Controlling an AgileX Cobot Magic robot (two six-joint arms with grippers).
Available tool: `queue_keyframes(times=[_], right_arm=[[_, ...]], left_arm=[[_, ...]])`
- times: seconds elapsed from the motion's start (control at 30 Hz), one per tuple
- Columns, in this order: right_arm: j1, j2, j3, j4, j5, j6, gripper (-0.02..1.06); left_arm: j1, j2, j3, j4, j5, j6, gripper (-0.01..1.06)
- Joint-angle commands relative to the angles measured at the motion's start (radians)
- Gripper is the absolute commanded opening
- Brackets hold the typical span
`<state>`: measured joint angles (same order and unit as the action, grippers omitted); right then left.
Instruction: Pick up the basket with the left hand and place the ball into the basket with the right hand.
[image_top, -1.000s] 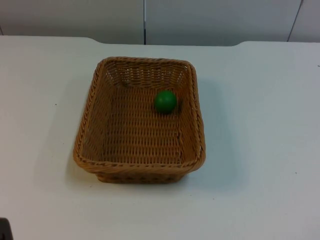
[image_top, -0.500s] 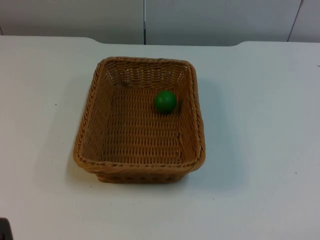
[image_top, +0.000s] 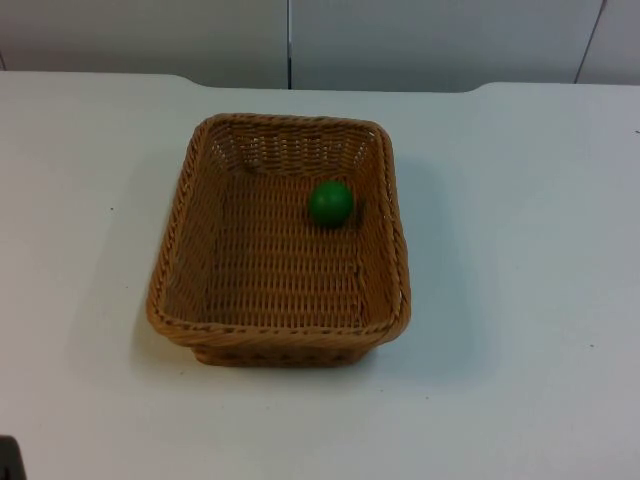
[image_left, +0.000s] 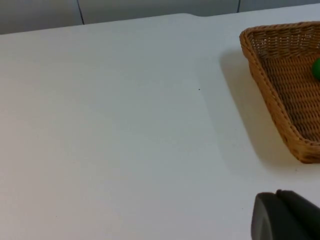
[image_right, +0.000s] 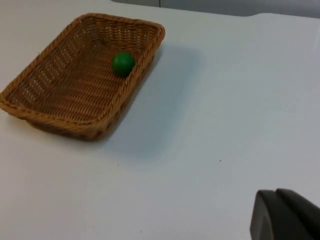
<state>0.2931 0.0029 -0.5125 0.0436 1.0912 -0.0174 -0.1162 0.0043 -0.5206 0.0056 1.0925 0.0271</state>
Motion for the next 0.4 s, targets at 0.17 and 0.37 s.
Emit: queue_keyframes(times=[0.17, 0.37], right_arm=[[-0.224, -0.003, 0.004, 0.011, -0.012, -0.008, 0.00], [-0.352, -0.003, 0.004, 0.013, -0.012, -0.008, 0.00]], left_arm=[[-0.005, -0.004, 0.007, 0.001, -0.014, -0.004, 0.00], [-0.005, -0.004, 0.007, 0.001, -0.014, -0.004, 0.00]])
